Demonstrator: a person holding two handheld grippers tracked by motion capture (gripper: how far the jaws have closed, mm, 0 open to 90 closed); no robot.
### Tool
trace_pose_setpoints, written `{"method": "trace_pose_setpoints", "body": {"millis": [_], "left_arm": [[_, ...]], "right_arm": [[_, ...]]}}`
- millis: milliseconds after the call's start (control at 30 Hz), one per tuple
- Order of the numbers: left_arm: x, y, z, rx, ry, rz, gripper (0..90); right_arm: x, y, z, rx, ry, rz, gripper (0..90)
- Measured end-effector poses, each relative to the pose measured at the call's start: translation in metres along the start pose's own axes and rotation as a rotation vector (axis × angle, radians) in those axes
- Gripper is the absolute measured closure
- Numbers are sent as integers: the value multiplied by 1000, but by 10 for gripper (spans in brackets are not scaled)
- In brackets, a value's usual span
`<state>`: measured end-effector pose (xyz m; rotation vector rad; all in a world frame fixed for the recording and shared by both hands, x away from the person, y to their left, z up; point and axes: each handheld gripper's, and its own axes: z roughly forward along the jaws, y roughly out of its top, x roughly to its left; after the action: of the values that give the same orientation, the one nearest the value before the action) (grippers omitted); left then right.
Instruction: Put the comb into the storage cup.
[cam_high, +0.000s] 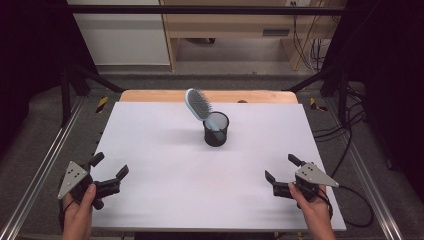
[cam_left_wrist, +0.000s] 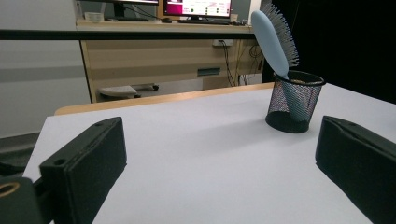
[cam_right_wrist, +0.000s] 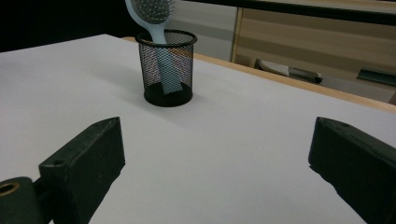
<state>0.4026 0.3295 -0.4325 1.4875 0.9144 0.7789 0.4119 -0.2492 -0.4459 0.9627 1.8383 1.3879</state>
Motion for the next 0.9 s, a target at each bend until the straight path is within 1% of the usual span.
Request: {"method": "trace_pose_setpoints", "body": {"millis": [67,233,333,433,533,667,800,900], "left_arm": [[0,-2,1,3,-4,0,19],[-1,-6,2,9,-6,5,19],[-2,-9,3,3,-20,-1,21],[-3,-11,3,6,-24,9,21],[-3,-13,4,6,-24,7,21],[-3,-16,5,6,-18,15,21],[-3,-18,5,-5,-10,15,21],[-4,-19,5,-23,-9,2,21]], "right_arm": [[-1,-2,-3,-3,-2,9,38],[-4,-10,-6,-9,-3,6,37],[-6,-13,-6,-21,-2,15,37],[-8,-15,-7,-27,-7,16,36],[-8,-17,-7,-30,-3,19,35],[-8,-19,-6,-31,5,13,34],[-8,-20,-6,-29,12,14,32],[-7,-21,-5,-32,20,13,32]]}}
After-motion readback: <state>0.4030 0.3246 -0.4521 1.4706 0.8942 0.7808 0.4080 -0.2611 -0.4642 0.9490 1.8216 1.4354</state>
